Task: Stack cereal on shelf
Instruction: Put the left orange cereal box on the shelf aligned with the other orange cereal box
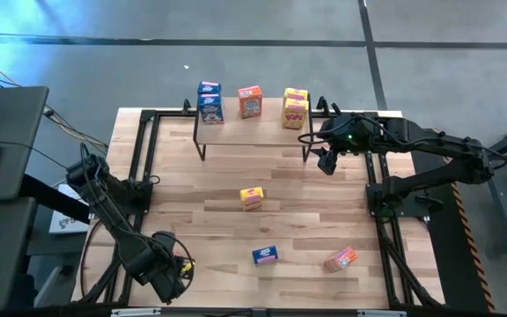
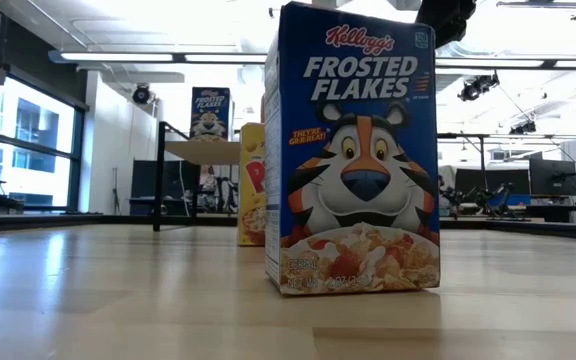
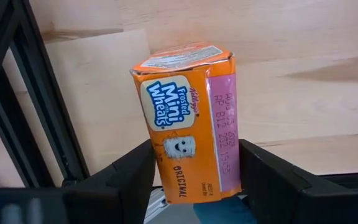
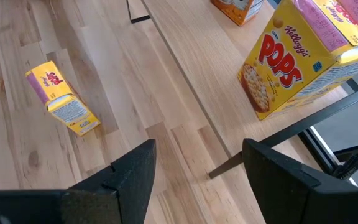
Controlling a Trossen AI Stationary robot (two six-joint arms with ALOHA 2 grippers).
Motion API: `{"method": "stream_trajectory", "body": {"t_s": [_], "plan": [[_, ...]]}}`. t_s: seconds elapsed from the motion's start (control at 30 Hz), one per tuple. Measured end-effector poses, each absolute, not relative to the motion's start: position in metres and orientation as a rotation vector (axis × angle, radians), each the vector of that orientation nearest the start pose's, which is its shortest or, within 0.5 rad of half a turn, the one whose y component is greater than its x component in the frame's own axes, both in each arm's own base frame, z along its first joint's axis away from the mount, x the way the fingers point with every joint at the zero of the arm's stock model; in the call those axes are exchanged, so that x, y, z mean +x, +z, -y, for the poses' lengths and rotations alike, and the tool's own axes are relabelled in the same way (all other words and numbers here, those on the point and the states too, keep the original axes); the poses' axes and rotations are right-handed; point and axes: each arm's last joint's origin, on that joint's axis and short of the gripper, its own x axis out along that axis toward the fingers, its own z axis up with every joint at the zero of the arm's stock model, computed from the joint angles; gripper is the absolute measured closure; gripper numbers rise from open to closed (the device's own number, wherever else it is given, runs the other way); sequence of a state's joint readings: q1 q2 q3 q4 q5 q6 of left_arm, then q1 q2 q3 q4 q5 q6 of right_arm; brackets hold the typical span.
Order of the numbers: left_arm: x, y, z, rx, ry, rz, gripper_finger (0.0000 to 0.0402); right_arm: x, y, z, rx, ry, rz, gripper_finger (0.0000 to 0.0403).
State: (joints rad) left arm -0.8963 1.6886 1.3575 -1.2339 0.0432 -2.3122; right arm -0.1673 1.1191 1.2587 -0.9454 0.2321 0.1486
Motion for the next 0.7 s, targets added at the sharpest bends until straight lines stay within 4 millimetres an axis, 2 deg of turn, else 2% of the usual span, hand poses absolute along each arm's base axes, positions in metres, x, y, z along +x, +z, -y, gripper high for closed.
{"method": "stream_trajectory", "body": {"t_s": [0.33,0.6,0.7], "plan": [[0.1882,0.2462,0.2372,-1.059,1.048,-1.348,0.0265,0.2015,0.3654,0.0408,0.112,-0.437,-0.780,0.0171],[0.1885,0.2469,0.2367,-1.011,0.995,-1.354,0.0275,0.2015,0.3654,0.0408,0.113,-0.437,-0.780,0.0171],[0.1903,0.2528,0.2348,-1.001,0.953,-1.325,0.0275,0.2015,0.3654,0.0408,0.117,-0.439,-0.779,0.0171]]}}
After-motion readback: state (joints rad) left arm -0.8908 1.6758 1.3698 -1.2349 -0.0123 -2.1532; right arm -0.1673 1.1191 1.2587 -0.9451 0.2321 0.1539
